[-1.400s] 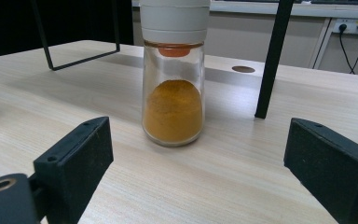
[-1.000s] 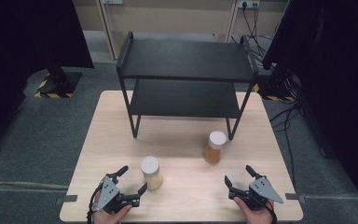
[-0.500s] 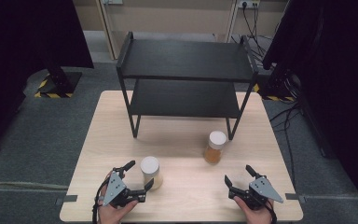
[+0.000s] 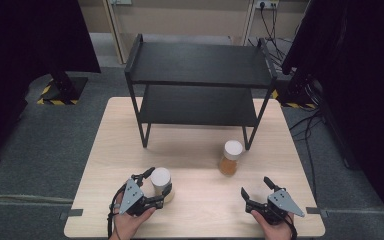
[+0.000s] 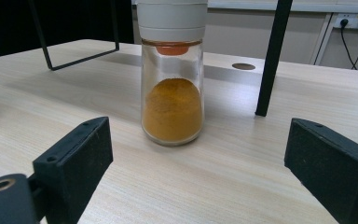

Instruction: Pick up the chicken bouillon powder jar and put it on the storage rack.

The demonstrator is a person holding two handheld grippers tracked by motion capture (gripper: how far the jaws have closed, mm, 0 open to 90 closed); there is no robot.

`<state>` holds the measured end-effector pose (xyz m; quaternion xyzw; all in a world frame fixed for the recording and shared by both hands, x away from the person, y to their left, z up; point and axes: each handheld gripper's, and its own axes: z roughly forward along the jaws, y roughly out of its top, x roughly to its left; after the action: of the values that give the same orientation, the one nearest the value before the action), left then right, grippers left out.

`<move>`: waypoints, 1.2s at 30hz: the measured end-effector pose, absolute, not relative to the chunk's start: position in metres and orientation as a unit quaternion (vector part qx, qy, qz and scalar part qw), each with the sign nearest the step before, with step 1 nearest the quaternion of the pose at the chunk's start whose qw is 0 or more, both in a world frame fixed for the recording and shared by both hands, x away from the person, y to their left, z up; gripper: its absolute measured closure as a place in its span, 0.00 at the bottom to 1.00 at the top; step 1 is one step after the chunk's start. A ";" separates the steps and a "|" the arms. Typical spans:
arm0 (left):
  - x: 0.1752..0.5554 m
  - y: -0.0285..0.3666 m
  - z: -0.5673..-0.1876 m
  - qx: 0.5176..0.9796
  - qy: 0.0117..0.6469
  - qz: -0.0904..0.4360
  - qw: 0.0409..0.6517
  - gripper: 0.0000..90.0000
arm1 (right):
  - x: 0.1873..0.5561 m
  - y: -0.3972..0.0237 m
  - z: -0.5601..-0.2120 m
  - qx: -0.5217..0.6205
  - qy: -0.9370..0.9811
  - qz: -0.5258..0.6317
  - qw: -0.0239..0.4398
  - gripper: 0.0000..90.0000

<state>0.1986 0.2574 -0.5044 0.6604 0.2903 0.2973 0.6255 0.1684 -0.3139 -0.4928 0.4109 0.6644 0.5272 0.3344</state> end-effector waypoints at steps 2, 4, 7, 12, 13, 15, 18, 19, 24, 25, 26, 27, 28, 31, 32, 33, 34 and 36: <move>0.198 0.257 -0.506 0.661 0.285 0.299 0.626 0.31 | 0.169 -0.314 -0.492 0.411 0.665 0.527 0.334 0.09; 0.197 0.257 -0.507 0.660 0.284 0.301 0.627 0.33 | 0.169 -0.314 -0.492 0.411 0.665 0.526 0.334 0.09; 0.195 0.255 -0.508 0.658 0.284 0.303 0.629 0.37 | 0.169 -0.314 -0.492 0.412 0.665 0.527 0.333 0.09; 0.193 0.253 -0.506 0.658 0.290 0.303 0.625 0.38 | 0.169 -0.314 -0.492 0.412 0.664 0.527 0.333 0.09; 0.194 0.254 -0.504 0.660 0.291 0.301 0.624 0.38 | 0.169 -0.314 -0.492 0.412 0.664 0.527 0.333 0.09; 0.194 0.254 -0.502 0.662 0.294 0.298 0.622 0.38 | 0.169 -0.315 -0.493 0.412 0.664 0.528 0.333 0.09; 0.194 0.255 -0.499 0.661 0.302 0.293 0.621 0.38 | 0.169 -0.315 -0.493 0.413 0.663 0.528 0.332 0.09; 0.194 0.255 -0.498 0.660 0.305 0.291 0.622 0.38 | 0.169 -0.315 -0.492 0.413 0.664 0.528 0.331 0.09; 0.193 0.255 -0.490 0.647 0.316 0.297 0.627 0.38 | 0.168 -0.315 -0.493 0.413 0.662 0.530 0.332 0.09; 0.193 0.254 -0.488 0.644 0.319 0.300 0.628 0.38 | 0.168 -0.315 -0.493 0.413 0.662 0.529 0.333 0.09; 0.192 0.253 -0.485 0.638 0.323 0.304 0.630 0.38 | 0.168 -0.315 -0.493 0.413 0.663 0.529 0.333 0.09; 0.192 0.252 -0.483 0.632 0.326 0.309 0.632 0.38 | 0.169 -0.315 -0.493 0.412 0.664 0.528 0.333 0.09; 0.192 0.251 -0.480 0.628 0.327 0.315 0.632 0.38 | 0.169 -0.315 -0.493 0.413 0.663 0.528 0.333 0.09; 0.194 0.250 -0.470 0.617 0.329 0.328 0.635 0.38 | 0.169 -0.316 -0.493 0.412 0.663 0.531 0.331 0.09; 0.195 0.250 -0.467 0.613 0.330 0.332 0.636 0.38 | 0.169 -0.316 -0.493 0.413 0.662 0.531 0.330 0.09; 0.196 0.249 -0.464 0.610 0.330 0.334 0.638 0.38 | 0.169 -0.316 -0.493 0.414 0.662 0.531 0.329 0.09; 0.197 0.249 -0.461 0.606 0.328 0.339 0.640 0.38 | 0.170 -0.316 -0.493 0.414 0.663 0.531 0.328 0.09; 0.199 0.247 -0.456 0.600 0.328 0.345 0.643 0.38 | 0.169 -0.316 -0.492 0.414 0.663 0.530 0.328 0.09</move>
<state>0.1987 0.2473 -0.4559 0.5998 0.3282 0.3451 0.6429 0.1695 -0.3159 -0.4925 0.4141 0.6630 0.5303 0.3283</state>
